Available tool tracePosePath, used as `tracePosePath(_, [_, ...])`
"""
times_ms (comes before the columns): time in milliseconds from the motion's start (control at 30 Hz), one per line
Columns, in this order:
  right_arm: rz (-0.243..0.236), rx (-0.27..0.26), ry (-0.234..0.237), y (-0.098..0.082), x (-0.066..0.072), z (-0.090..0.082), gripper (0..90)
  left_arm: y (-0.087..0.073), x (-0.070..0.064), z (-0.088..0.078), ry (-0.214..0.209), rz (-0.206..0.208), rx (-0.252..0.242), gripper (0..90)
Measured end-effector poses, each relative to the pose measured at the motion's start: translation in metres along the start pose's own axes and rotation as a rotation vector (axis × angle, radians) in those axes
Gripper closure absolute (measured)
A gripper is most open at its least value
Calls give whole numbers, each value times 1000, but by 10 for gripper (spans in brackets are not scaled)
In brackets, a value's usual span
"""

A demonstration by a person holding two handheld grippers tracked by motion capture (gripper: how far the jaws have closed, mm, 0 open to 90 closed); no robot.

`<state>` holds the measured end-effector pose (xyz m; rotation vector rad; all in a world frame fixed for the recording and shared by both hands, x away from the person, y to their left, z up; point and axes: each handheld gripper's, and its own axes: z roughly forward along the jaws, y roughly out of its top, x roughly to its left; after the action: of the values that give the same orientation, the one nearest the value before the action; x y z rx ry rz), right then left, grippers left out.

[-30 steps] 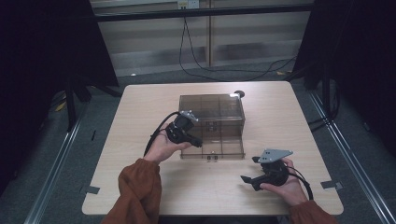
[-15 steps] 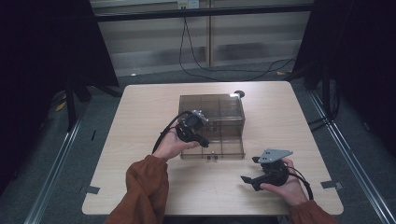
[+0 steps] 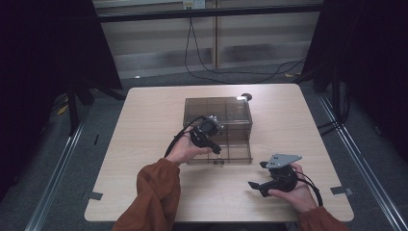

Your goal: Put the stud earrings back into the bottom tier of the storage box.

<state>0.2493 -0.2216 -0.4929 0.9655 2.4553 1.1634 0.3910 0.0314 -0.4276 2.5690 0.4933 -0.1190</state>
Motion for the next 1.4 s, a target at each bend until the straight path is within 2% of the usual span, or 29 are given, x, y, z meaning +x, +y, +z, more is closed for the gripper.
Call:
tracePosePath(367, [-1,6,0,0,0,-1,142,8,-1,10,1,12,37,860])
tracePosePath(533, [-4,0,2,0,0,-1,142,9,2,17,-5,4,54,860])
tracePosePath(700, [-4,3,4,0,-1,-1,142,8,5,23,5,-6,74,860])
tracePosePath(800, [-2,1,5,0,-1,-1,142,8,6,26,14,2,90,859])
tracePosePath(867, [-3,3,4,0,0,-1,141,7,7,28,4,-11,90,859])
tracePosePath(1000, [-2,5,1,0,0,-1,141,6,10,32,12,0,98,859])
tracePosePath(1033, [-1,4,3,0,0,-1,141,6,9,33,10,-14,97,858])
tracePosePath(1133, [-3,7,-2,0,0,-1,141,5,11,35,6,-17,105,858])
tracePosePath(1167, [-3,7,-2,0,0,-1,141,6,12,36,2,-4,105,859])
tracePosePath(1200, [-3,5,1,0,0,-1,141,5,10,37,4,-23,100,858])
tracePosePath(1400, [-3,6,3,0,-1,-1,141,5,12,40,1,-17,111,856])
